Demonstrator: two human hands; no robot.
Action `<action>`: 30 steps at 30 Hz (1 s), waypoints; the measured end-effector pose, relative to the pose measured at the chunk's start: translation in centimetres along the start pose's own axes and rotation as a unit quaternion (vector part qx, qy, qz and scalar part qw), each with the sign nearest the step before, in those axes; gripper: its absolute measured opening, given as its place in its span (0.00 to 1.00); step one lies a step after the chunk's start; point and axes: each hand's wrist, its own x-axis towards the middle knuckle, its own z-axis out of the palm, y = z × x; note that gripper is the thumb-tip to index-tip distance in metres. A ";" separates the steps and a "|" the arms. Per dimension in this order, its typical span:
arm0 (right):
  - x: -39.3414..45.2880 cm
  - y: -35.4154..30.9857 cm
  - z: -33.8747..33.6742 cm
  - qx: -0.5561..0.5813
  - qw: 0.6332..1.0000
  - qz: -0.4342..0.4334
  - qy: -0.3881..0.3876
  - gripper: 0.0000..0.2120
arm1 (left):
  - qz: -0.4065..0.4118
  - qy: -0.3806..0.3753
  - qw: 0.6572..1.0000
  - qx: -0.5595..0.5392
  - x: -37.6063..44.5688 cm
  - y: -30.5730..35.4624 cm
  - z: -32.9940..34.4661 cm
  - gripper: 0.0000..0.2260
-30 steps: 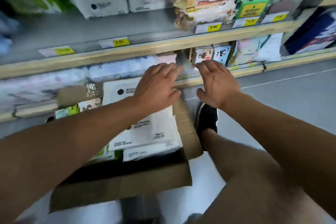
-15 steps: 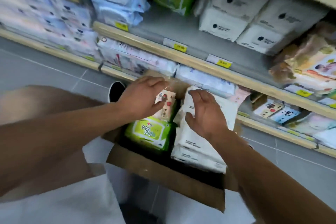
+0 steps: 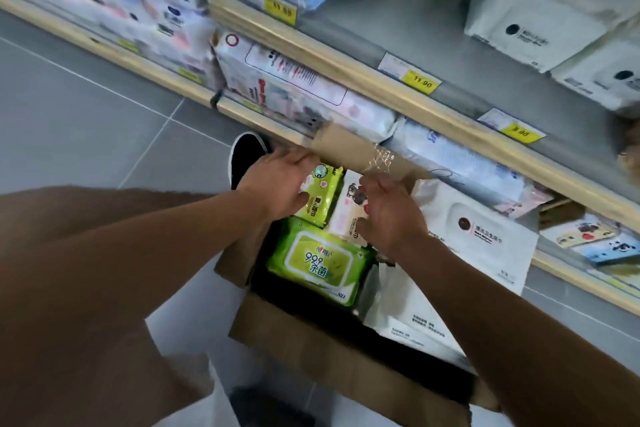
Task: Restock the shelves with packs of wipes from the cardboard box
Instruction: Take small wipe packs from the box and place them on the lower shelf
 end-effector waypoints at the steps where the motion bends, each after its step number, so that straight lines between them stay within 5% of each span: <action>1: 0.6 0.1 0.4 -0.005 1.000 0.011 -0.004 0.33 | 0.001 -0.004 1.000 -0.001 0.5 -0.4 0.5 0.32; 6: 3.3 0.6 2.0 -0.073 0.995 0.055 -0.032 0.37 | 0.023 -0.025 0.999 0.021 3.3 -1.7 3.1 0.34; 12: 4.0 0.2 2.9 -0.126 0.991 0.045 0.009 0.30 | 0.029 0.005 0.998 0.059 4.1 -1.2 3.3 0.29; 24: -1.8 0.8 -1.6 0.021 0.998 0.024 0.057 0.19 | -0.010 0.062 0.996 -0.066 0.1 1.6 -2.5 0.13; 30: -8.0 2.8 -6.4 0.054 0.982 -0.003 0.180 0.10 | 0.017 0.128 0.990 -0.052 -3.0 6.2 -7.9 0.10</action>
